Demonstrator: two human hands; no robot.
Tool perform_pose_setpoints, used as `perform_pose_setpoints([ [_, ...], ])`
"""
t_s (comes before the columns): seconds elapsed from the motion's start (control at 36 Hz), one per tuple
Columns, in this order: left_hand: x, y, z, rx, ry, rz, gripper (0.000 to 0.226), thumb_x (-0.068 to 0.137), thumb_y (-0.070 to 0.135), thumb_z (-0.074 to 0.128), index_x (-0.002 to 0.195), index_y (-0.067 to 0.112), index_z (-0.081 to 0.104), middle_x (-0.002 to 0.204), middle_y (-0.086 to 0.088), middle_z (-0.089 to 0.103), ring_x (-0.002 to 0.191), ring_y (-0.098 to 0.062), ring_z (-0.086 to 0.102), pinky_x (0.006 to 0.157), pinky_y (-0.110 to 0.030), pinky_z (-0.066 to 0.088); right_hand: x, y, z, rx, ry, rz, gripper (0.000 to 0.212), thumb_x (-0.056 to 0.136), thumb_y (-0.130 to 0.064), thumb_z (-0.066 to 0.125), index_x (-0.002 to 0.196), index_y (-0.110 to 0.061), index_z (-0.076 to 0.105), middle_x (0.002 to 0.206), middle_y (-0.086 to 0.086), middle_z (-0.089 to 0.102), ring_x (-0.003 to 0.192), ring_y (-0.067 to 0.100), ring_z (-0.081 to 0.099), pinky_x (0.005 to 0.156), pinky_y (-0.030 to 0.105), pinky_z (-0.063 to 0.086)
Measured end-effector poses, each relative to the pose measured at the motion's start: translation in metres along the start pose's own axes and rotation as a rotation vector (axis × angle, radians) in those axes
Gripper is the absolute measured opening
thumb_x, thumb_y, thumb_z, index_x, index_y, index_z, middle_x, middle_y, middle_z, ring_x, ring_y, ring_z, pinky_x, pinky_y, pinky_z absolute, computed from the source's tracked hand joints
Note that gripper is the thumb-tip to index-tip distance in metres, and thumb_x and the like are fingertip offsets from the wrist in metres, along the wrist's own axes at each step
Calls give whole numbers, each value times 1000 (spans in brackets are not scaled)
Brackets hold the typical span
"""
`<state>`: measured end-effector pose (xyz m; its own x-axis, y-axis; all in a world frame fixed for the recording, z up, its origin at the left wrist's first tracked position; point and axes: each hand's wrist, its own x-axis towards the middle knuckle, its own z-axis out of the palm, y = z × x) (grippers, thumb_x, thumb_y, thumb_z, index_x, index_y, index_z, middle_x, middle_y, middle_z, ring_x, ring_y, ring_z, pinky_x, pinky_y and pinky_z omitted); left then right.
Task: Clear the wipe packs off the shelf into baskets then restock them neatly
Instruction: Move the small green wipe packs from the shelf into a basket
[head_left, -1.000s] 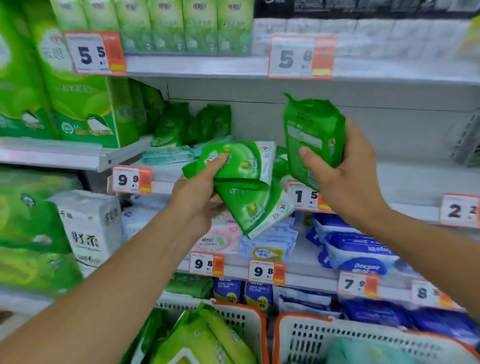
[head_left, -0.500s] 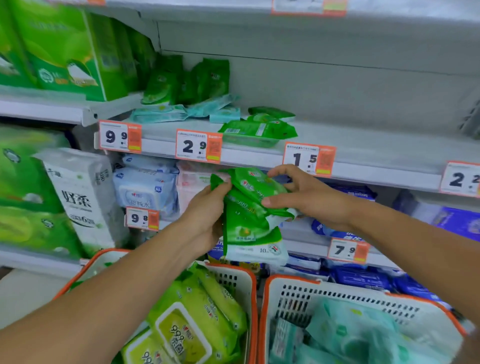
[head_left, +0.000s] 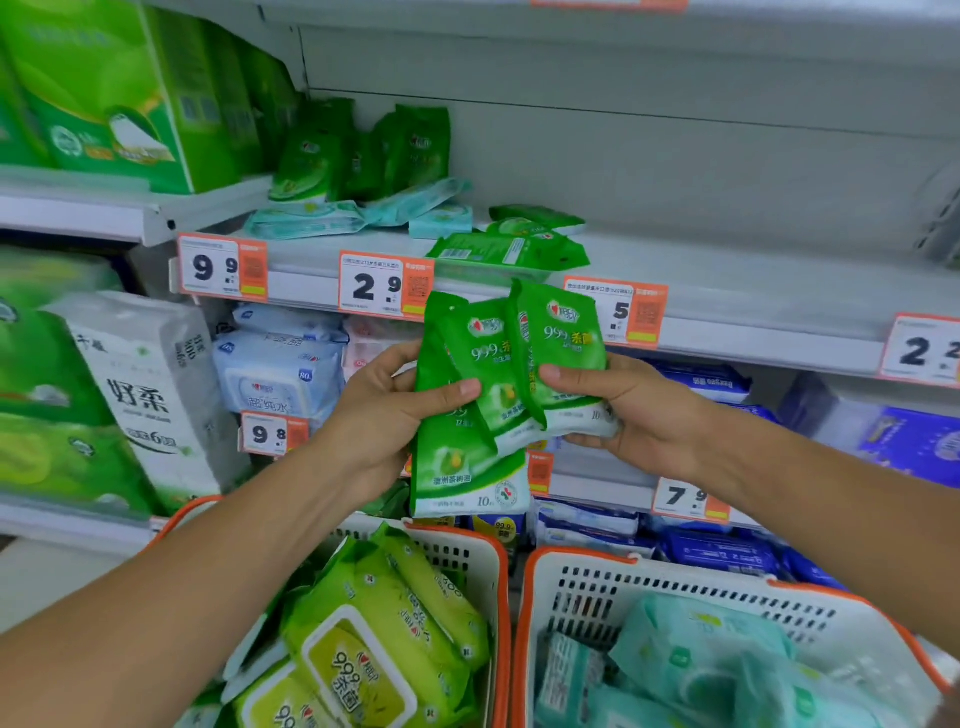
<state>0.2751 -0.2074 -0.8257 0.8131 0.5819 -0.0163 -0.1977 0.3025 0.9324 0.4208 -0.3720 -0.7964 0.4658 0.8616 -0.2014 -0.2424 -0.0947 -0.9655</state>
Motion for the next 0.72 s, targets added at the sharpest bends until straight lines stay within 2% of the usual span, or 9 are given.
perform_pose_setpoints([
  [0.11,1,11,-8,-73,45,7,52,62,3,73,113,8,66,96,-7,77,79,-18,74,64,-30,61,2,-7,-2,56,72,-16,29,66,-24,77,94,-23,72,92,-3,77,75,11,72,62,24,56],
  [0.25,1,23,-18,-132,90,19,35,73,3,70,108,7,67,96,-6,77,81,-18,75,63,-28,60,-1,-7,-8,102,70,-62,29,61,-24,80,90,-23,76,93,-1,77,77,13,72,72,27,56],
  [0.33,1,24,-17,-169,109,4,21,94,6,58,113,9,65,96,-4,77,81,-16,75,62,-29,60,-3,-7,-2,101,43,-79,29,69,-18,74,98,-21,74,96,1,78,79,14,74,66,26,60],
  [0.39,1,24,-13,-217,116,-12,20,103,15,47,114,11,63,96,-4,77,82,-15,74,66,-32,62,-4,-5,6,65,24,-86,34,72,-15,72,106,-20,72,104,3,77,85,16,75,64,27,60],
  [0.47,-1,21,-6,-261,152,-45,26,107,23,38,109,14,63,97,-5,76,86,-16,72,77,-38,60,-4,-2,19,8,-1,-96,46,74,-12,72,119,-14,68,114,8,75,97,22,74,72,30,61],
  [0.53,-2,18,-1,-262,172,-60,29,107,25,37,108,15,64,95,-4,77,85,-17,73,77,-38,60,-6,0,28,-17,-9,-105,49,75,-9,73,124,-9,66,116,9,74,102,23,73,74,28,60],
  [0.61,-6,20,1,-242,156,-88,36,105,35,41,121,12,63,107,-9,75,99,-24,72,78,-41,61,-8,3,36,-13,13,-97,43,78,-11,73,120,-8,68,113,8,75,99,20,74,73,24,59],
  [0.67,-10,24,0,-163,86,-80,38,95,40,55,121,13,65,110,-8,75,101,-24,72,80,-42,61,-9,6,37,14,31,-71,37,79,-15,73,115,-7,70,110,9,76,95,20,75,73,27,60],
  [0.72,-11,25,-2,-65,53,-41,37,84,27,68,118,12,66,110,-7,75,98,-22,72,81,-39,60,-10,7,39,65,56,-37,33,79,-19,73,109,-6,72,107,12,76,90,21,75,74,31,62],
])
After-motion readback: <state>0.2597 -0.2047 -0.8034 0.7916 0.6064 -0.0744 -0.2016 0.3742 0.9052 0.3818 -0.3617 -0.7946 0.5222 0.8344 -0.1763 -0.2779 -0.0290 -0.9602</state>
